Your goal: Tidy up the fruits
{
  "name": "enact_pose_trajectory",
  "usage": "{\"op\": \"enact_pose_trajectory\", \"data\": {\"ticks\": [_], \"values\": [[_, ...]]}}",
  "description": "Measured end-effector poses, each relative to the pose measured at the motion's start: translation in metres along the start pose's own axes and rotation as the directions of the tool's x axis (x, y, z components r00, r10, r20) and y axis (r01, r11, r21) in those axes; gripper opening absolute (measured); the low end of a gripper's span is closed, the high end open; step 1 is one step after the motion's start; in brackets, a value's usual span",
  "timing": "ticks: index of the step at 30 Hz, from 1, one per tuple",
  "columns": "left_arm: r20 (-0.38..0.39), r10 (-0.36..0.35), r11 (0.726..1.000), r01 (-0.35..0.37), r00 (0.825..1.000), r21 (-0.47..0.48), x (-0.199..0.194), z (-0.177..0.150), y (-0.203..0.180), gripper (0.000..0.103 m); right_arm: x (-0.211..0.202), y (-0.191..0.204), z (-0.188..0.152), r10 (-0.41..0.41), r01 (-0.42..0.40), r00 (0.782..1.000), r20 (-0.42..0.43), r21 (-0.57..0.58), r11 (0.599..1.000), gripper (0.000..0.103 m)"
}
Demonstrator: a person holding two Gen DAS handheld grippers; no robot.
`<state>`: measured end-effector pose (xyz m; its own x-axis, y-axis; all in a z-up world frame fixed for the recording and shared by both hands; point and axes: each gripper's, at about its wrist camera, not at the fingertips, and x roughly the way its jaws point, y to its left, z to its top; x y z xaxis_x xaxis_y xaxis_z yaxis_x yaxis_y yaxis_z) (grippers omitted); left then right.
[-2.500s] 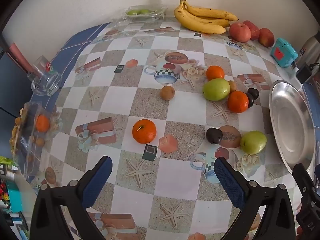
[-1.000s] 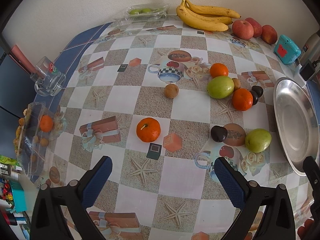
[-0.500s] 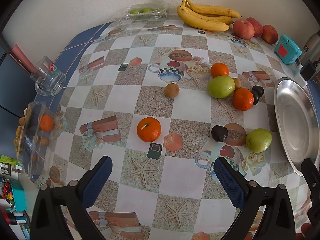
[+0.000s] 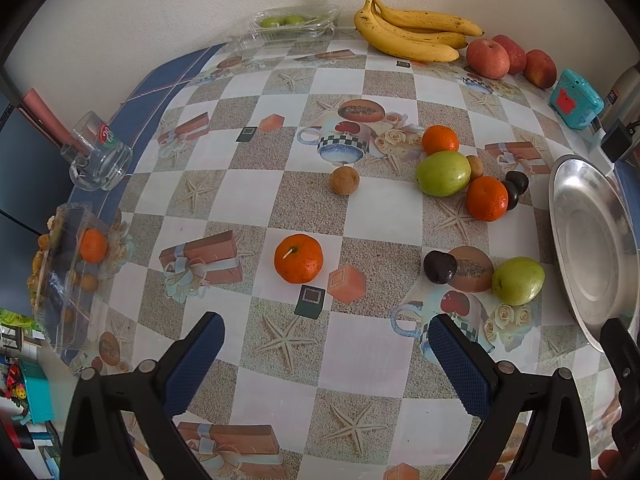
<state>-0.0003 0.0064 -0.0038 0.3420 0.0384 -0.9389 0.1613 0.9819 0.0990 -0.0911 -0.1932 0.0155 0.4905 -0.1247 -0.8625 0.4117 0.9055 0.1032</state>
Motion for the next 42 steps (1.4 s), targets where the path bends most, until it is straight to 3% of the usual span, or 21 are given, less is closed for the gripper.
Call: {"op": "enact_pose_trajectory", "data": {"ticks": [14,24,33,36,42], "values": [[0.016,-0.017,1.000,0.017,1.000,-0.024,-0.003,0.004,0.003,0.103,0.000,0.003,-0.001,0.033,-0.033,0.999,0.007,-0.003,0.999,0.103],[0.100,-0.050,0.987,0.065,0.994,-0.148,-0.005,0.014,0.034,0.103,0.007,0.004,-0.001,0.145,-0.145,0.989,0.011,0.035,0.989,0.103],[0.072,-0.080,0.972,0.094,0.994,-0.215,0.011,0.022,0.060,0.103,0.010,0.032,0.004,0.186,-0.183,0.982,0.030,-0.076,0.980,0.103],[0.057,-0.057,0.974,0.068,0.997,-0.218,0.016,0.023,0.061,0.103,0.014,0.042,0.004,0.209,-0.205,0.978,0.015,-0.123,0.971,0.103],[0.042,-0.057,0.975,0.065,0.997,-0.214,0.026,0.022,0.060,0.103,0.022,0.053,0.008,0.178,-0.168,0.984,0.024,-0.215,0.962,0.103]]}}
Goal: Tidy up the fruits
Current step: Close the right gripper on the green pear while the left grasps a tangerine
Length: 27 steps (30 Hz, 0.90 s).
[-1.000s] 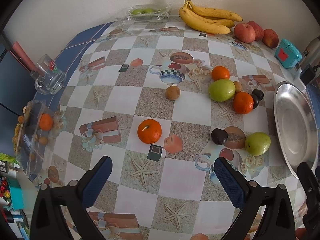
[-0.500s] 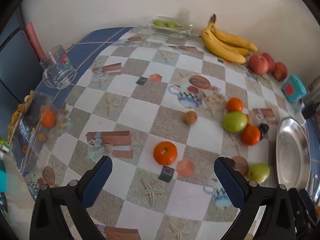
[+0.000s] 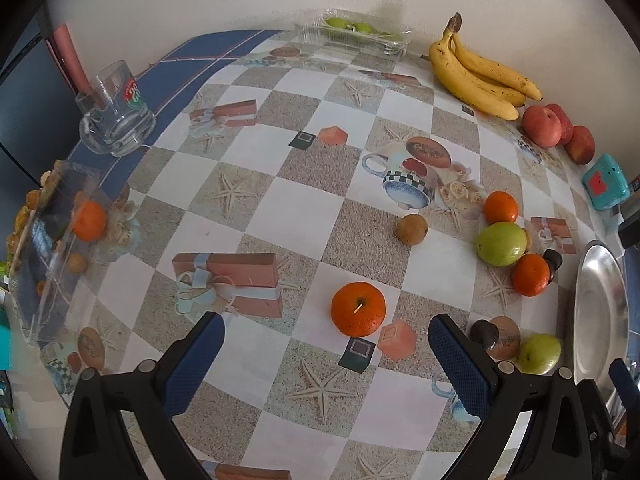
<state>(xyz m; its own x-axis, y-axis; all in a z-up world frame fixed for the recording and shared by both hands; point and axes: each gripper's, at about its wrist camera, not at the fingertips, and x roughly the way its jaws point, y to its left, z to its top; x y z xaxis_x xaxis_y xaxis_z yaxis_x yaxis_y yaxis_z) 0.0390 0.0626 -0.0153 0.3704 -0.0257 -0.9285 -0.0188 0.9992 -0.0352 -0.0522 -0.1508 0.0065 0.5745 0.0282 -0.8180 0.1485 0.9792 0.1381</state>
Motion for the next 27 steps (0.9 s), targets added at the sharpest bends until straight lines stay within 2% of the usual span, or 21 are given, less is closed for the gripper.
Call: {"op": "enact_pose_trajectory", "data": {"ticks": [6,10,14,18,20,22,27], "values": [[-0.026,-0.015,1.000,0.015,1.000,-0.009,0.010,0.002,0.002,0.101,0.009,0.003,0.002,0.002,-0.002,1.000,-0.003,-0.047,0.999,0.103],[-0.042,-0.033,0.999,0.033,0.999,0.000,0.016,0.001,-0.001,0.096,0.016,0.002,0.004,0.029,-0.029,0.999,-0.021,-0.042,0.999,0.103],[-0.047,-0.056,0.998,0.056,0.997,0.006,0.020,0.001,-0.005,0.092,0.015,0.007,0.006,0.003,-0.002,1.000,0.009,-0.103,0.995,0.103],[-0.055,-0.055,0.998,0.056,0.997,0.004,0.025,0.002,-0.007,0.090,0.016,0.006,0.007,0.015,-0.014,1.000,0.006,-0.102,0.995,0.101],[-0.059,-0.059,0.998,0.060,0.997,0.001,0.026,0.002,-0.007,0.089,0.019,0.006,0.007,0.008,-0.009,1.000,-0.006,-0.117,0.993,0.091],[-0.056,-0.060,0.998,0.060,0.997,0.007,0.027,0.003,-0.008,0.088,0.024,0.006,0.007,0.011,-0.015,0.999,-0.031,-0.125,0.992,0.085],[-0.061,-0.060,0.998,0.061,0.996,0.019,0.030,0.004,-0.011,0.084,0.035,0.009,0.005,0.026,-0.037,0.996,-0.080,-0.138,0.990,0.076]]}}
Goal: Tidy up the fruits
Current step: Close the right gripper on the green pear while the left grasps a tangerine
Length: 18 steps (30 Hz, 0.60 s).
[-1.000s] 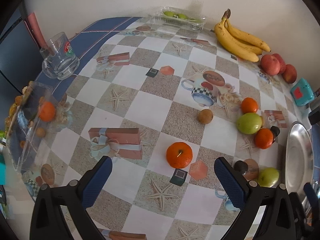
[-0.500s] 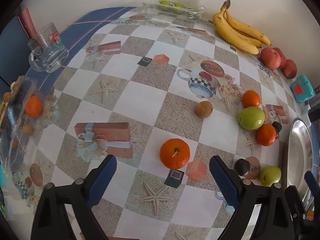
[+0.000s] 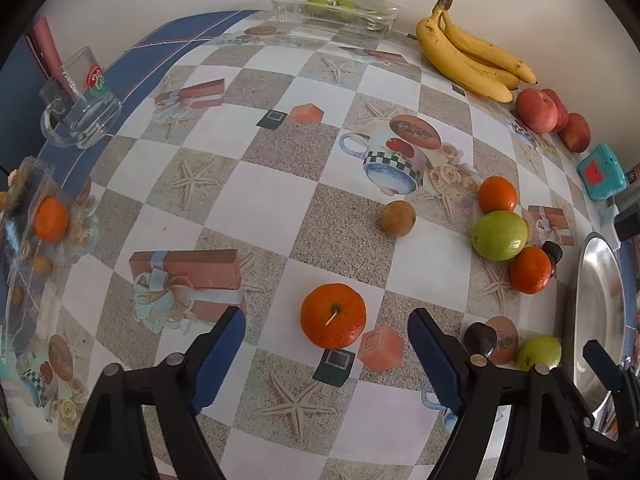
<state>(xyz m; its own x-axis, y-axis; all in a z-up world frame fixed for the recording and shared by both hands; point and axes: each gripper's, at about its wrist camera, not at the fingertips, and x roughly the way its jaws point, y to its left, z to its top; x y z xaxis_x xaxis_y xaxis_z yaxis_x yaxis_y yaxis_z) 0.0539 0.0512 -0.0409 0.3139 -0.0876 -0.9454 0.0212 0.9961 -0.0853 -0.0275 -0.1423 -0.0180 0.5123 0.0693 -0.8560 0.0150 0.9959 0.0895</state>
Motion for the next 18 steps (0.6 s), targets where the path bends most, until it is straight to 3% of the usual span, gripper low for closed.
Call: {"op": "enact_pose_trajectory", "data": {"ticks": [15,18], "values": [[-0.050,-0.009,0.999,0.007,0.999,-0.043,0.019,0.001,0.002,0.062,0.026,0.001,-0.002,-0.030,0.029,0.996,-0.086,-0.009,1.000,0.070],[-0.055,-0.005,0.999,0.002,0.998,-0.047,0.023,0.001,0.002,0.052,0.031,0.000,-0.002,-0.038,0.037,0.994,-0.099,-0.012,0.999,0.070]]}}
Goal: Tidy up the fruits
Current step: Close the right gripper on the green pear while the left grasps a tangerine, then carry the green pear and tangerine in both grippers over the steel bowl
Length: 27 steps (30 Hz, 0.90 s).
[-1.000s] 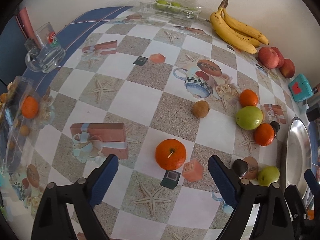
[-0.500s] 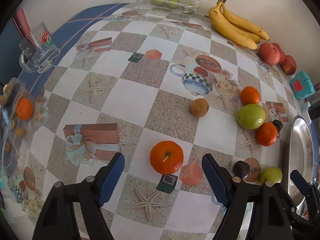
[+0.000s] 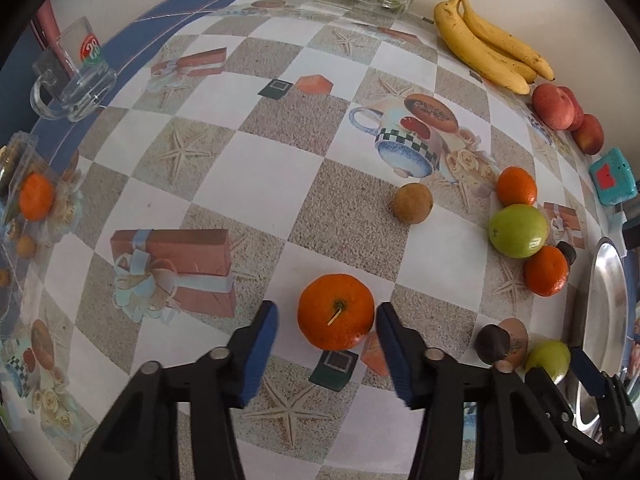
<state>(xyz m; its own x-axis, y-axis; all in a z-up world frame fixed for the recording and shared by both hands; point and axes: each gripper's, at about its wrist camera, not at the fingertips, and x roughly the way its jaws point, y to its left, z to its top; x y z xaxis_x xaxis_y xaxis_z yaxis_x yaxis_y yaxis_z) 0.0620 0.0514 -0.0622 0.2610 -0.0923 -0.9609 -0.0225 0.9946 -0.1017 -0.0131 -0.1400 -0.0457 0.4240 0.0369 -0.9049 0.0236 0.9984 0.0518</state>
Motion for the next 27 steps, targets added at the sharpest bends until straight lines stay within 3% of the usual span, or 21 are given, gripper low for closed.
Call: {"op": "enact_pose_trajectory", "data": {"ticks": [5,10,17,27], "values": [[0.004,-0.024,1.000,0.024,1.000,-0.003,0.000,0.002,-0.002,0.039,0.005,0.003,0.001,-0.005,0.005,1.000,-0.011,-0.012,1.000,0.069],[0.005,-0.014,1.000,0.014,1.000,0.006,0.002,0.005,-0.006,0.038,0.008,0.006,0.003,-0.016,0.016,1.000,-0.013,-0.029,0.999,0.069],[0.003,-0.006,1.000,0.006,1.000,0.004,0.000,0.004,-0.005,0.038,0.007,0.001,0.003,-0.028,0.028,1.000,-0.007,-0.013,1.000,0.057],[0.023,-0.004,1.000,0.004,1.000,-0.002,-0.008,0.003,-0.004,0.038,0.007,0.000,0.003,-0.021,0.021,1.000,-0.006,-0.002,1.000,0.057]]}}
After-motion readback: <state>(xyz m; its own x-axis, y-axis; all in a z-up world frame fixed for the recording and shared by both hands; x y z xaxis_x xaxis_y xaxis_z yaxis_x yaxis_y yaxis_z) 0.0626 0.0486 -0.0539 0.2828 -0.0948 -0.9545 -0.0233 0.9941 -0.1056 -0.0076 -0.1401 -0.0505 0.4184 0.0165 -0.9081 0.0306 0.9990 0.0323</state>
